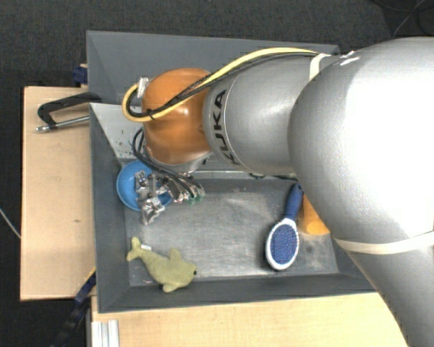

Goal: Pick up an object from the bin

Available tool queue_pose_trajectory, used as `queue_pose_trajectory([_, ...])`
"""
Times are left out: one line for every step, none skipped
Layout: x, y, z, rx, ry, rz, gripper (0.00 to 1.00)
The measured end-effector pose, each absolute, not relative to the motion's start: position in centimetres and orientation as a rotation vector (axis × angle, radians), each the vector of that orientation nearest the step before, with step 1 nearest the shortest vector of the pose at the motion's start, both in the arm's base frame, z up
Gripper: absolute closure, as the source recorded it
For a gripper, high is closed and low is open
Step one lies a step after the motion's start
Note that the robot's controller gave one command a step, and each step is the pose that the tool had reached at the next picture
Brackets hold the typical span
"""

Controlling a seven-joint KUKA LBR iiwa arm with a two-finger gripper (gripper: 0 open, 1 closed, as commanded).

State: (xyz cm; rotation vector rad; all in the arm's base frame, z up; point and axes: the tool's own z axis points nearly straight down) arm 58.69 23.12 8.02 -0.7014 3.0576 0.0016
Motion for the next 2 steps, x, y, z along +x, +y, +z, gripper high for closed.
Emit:
queue_pose_trajectory([57.4, 21.2, 19.5, -0.731, 3.042, 0.003, 1.00])
queue_pose_trajectory([57.1, 20.9, 33.0, -0.673, 3.052, 0.005, 1.00])
